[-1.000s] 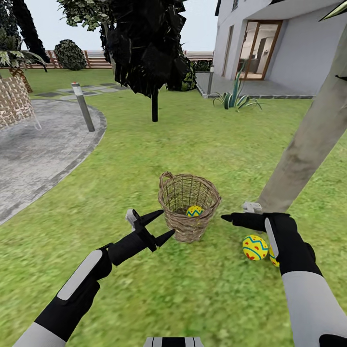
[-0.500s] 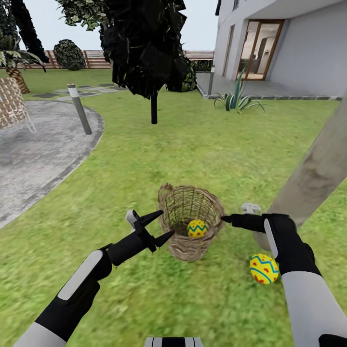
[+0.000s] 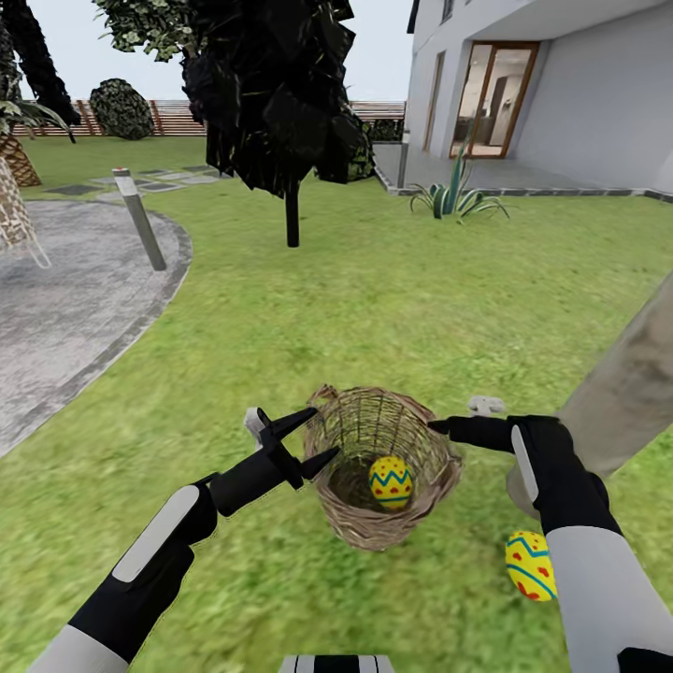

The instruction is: Take the three Easter eggs out of the wicker basket on the lawn in the garden, then place them on the lawn next to a single tree (choose any tree) so that all three eggs are next to the same tree and none are left in the basket.

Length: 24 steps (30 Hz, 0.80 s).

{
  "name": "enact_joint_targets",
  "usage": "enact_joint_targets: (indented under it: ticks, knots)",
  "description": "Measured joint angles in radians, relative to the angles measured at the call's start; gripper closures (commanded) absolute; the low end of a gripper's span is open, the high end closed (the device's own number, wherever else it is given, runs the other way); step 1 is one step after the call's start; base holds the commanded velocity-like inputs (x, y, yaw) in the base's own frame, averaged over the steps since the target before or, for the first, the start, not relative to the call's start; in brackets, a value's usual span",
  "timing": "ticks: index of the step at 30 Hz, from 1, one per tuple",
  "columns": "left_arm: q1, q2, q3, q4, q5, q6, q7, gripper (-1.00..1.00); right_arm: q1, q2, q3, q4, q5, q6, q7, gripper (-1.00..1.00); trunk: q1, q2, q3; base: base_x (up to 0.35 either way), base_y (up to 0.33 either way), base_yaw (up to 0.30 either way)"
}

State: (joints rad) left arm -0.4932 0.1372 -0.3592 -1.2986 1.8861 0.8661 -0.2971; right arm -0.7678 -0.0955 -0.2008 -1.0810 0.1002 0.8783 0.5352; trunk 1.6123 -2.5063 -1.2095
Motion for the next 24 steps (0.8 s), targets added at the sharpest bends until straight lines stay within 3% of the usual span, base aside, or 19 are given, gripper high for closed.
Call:
enact_joint_targets:
  ticks: [8,12,15,20,21,24]
  knots:
    - [0.0,-0.001,-0.001,0.0,0.002,0.0,-0.001,-1.0,0.0,0.001,0.091,0.013,0.001,-0.013,-0.008,-1.0,0.0,0.0,0.0,0.239,0.255,0.0]
    - [0.0,-0.001,-0.001,0.0,0.002,0.0,-0.001,-1.0,0.0,0.003,0.12,0.013,0.002,-0.012,-0.049,-1.0,0.0,0.0,0.0,0.233,0.258,0.0]
    - [0.0,-0.001,-0.001,0.0,0.002,0.0,-0.002,-1.0,0.0,0.025,0.126,0.013,0.003,-0.008,-0.131,-1.0,0.0,0.0,0.0,0.2,0.221,0.0]
    - [0.0,-0.002,-0.001,0.0,0.002,0.0,-0.002,-1.0,0.0,0.091,0.128,0.037,0.001,0.002,-0.428,-1.0,0.0,0.0,0.0,0.038,0.042,0.0]
    - [0.0,-0.001,-0.001,0.001,0.002,0.0,-0.002,-1.0,0.0,0.116,0.129,0.049,-0.001,0.003,-0.508,-1.0,0.001,0.0,0.0,0.003,0.003,0.0]
    - [0.0,0.0,-0.001,0.001,0.002,0.0,-0.002,-1.0,0.0,0.146,0.129,0.071,-0.001,0.002,-0.574,-1.0,0.001,0.0,0.0,0.001,0.001,0.0]
